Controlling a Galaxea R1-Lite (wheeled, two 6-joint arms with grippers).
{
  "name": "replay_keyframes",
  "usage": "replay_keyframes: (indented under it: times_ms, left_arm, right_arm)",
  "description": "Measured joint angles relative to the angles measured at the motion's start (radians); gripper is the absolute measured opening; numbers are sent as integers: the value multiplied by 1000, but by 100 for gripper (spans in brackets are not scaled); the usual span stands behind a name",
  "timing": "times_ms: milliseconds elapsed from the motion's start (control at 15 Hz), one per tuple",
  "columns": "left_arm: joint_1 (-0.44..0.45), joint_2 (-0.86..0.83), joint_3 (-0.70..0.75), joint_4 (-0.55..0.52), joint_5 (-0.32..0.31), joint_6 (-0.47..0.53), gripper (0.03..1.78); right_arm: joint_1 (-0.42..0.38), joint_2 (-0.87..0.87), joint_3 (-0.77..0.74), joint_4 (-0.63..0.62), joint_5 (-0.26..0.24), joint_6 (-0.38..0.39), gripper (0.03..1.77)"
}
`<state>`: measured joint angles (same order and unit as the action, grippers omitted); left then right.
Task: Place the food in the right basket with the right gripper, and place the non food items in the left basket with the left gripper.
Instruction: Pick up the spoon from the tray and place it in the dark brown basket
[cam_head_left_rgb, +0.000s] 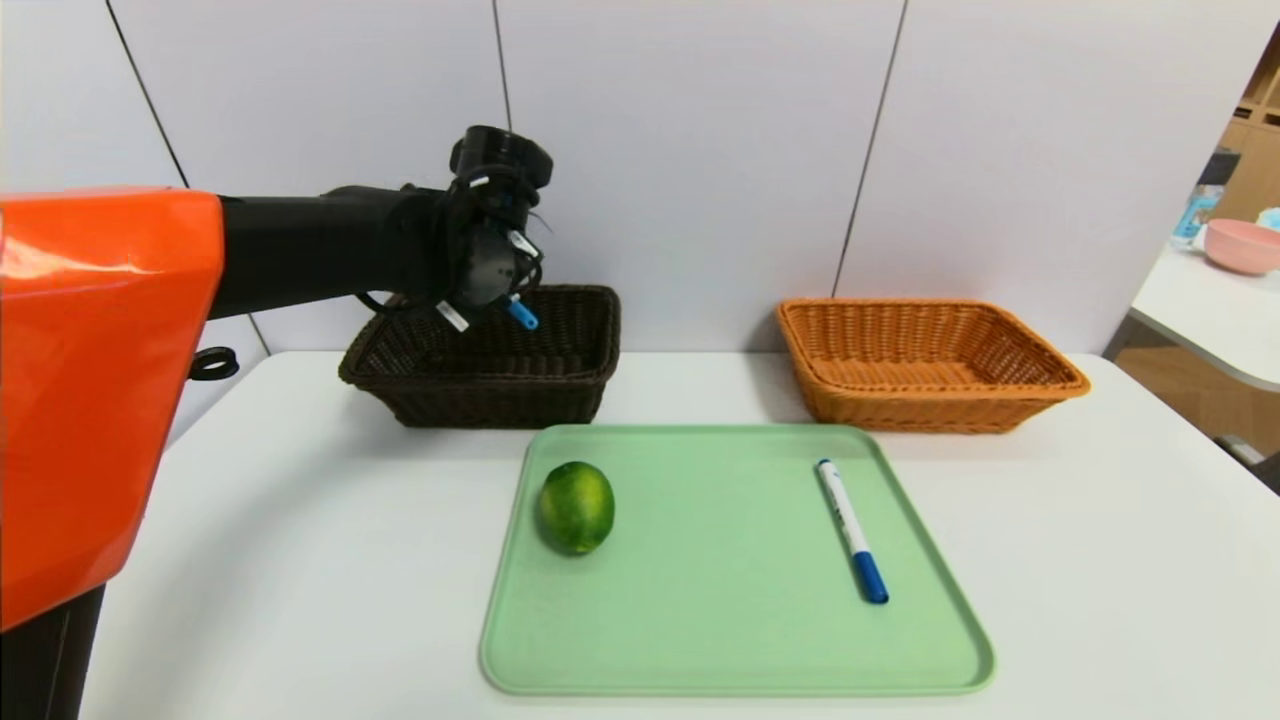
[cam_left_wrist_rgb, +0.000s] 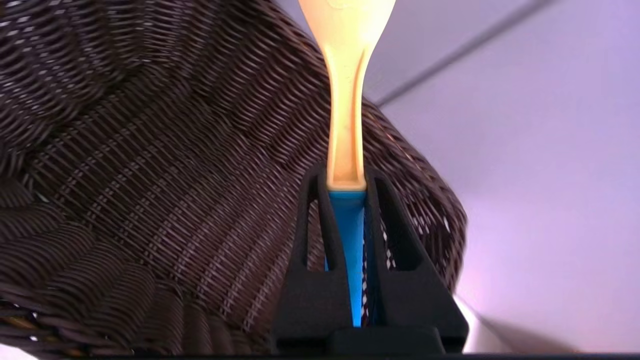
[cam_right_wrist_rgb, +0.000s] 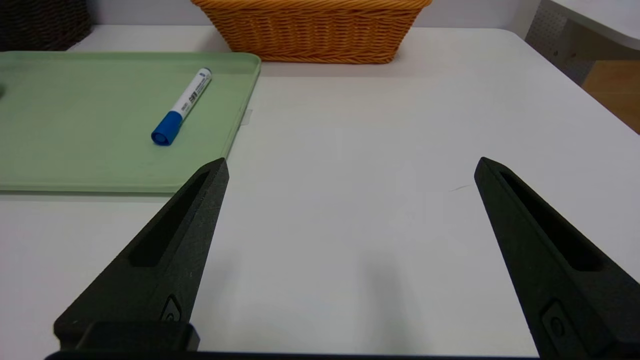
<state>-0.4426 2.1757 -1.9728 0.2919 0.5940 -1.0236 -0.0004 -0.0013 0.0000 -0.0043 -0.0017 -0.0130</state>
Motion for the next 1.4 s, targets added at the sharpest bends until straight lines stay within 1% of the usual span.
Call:
replay_keyframes:
  times_ms: [200, 600, 800, 1133, 1200, 1400]
  left_arm:
    - [6, 21, 3, 24, 33, -68, 15]
    - [17, 44, 8, 61, 36, -118, 15]
    - [19, 55, 9, 117, 38, -159, 15]
    - [24, 66, 10, 123, 40, -163, 15]
    - [27, 67, 10, 124, 39, -163, 36]
    - [30, 66, 9, 124, 38, -163, 79]
  right_arm:
    - [0, 0, 0, 0, 0, 0, 170]
    - [0, 0, 0, 0, 0, 0, 170]
    - [0, 0, 0, 0, 0, 0, 170]
    - [0, 0, 0, 0, 0, 0, 170]
    - [0, 0, 0, 0, 0, 0, 170]
    - [0, 0, 0, 0, 0, 0, 170]
